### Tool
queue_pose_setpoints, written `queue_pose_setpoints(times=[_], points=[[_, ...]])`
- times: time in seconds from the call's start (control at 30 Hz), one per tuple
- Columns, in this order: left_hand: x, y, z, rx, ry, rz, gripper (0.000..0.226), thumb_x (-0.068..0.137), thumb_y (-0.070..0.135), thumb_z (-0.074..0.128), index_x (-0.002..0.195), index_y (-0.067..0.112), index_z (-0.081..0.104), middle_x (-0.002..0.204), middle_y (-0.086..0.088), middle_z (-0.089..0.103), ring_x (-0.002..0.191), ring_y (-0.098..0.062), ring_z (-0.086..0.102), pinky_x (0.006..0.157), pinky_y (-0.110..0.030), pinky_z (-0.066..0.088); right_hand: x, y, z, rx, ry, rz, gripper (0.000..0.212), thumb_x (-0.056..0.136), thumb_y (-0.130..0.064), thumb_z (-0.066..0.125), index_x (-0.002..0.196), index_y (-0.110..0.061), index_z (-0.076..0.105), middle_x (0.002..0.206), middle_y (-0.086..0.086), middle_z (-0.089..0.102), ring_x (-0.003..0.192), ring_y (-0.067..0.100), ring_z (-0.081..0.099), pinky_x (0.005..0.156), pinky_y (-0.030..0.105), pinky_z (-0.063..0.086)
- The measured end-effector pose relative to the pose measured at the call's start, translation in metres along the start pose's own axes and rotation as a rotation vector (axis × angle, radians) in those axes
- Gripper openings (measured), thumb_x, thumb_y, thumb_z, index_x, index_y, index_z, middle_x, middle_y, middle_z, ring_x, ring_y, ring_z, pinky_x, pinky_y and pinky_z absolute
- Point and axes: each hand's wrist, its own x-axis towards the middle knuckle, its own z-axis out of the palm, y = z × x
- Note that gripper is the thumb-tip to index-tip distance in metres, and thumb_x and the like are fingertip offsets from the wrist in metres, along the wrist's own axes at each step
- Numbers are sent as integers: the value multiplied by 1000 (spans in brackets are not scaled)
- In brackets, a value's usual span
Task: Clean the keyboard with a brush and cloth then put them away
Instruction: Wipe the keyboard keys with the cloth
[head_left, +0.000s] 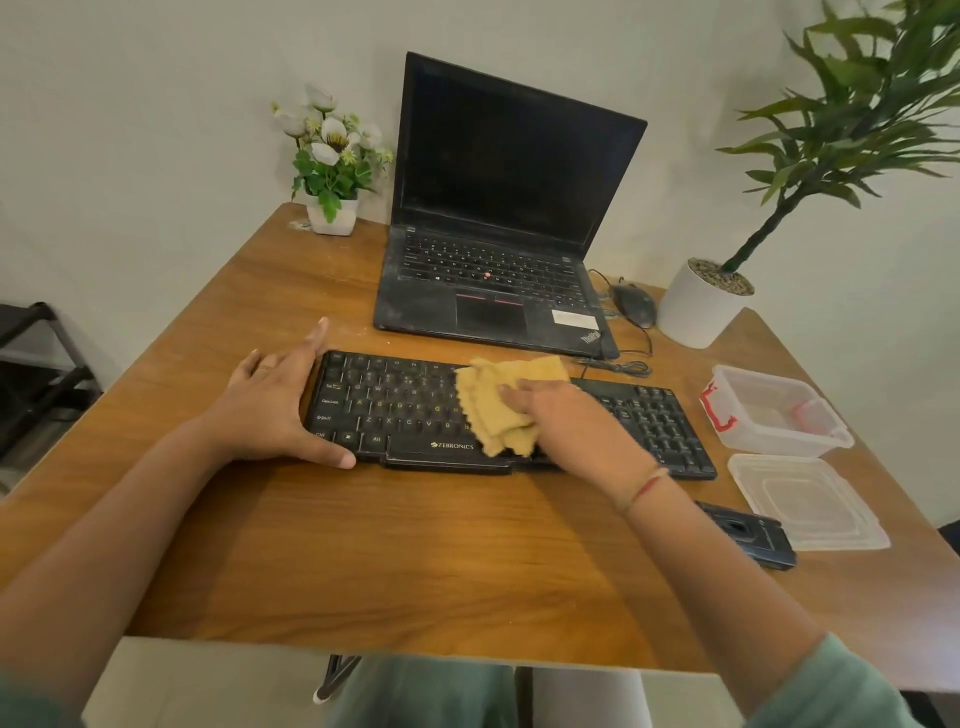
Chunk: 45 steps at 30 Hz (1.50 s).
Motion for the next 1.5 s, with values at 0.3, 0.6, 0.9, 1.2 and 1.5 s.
queue_pose_setpoints(times=[0.3, 0.6, 0.9, 1.2, 1.5], points=[[1, -2, 2, 21, 11, 8, 149, 27, 95, 51, 144, 36, -20, 154, -3, 21, 141, -24, 17, 115, -40, -5, -42, 100, 7, -19, -74, 498, 51, 90, 2, 41, 136, -18, 46, 127, 12, 57, 113, 27, 56, 93, 33, 46], [1, -2, 3, 34, 19, 12, 147, 29, 95, 51, 145, 36, -18, 155, -4, 20, 142, -24, 17, 115, -41, -4, -33, 17, 22, 13, 165, 477, 12, 94, -15, 46, 98, -11, 56, 88, 5, 63, 82, 22, 61, 60, 27, 40], [1, -3, 4, 47, 31, 28, 140, 35, 88, 50, 145, 35, -17, 154, -1, 22, 141, -22, 18, 116, -42, -2, -6, -113, 13, 382, 270, -90, 22, 97, -21, 43, 110, -12, 57, 113, 6, 55, 100, 21, 54, 88, 31, 48], [2, 1, 3, 31, 29, 1, 133, 38, 79, 50, 146, 34, -14, 153, -2, 25, 140, -23, 19, 116, -39, -1, -7, -88, 16, 199, 80, -420, 68, 86, 14, 40, 144, -24, 38, 152, 3, 34, 143, 22, 22, 117, 33, 18], [1, -1, 2, 30, 13, 20, 147, 25, 97, 47, 146, 38, -14, 155, -3, 20, 141, -24, 17, 115, -41, -3, -62, 25, 7, 8, -59, -161, 54, 85, -4, 61, 130, -32, 54, 149, -14, 35, 136, 11, 36, 110, 26, 28]])
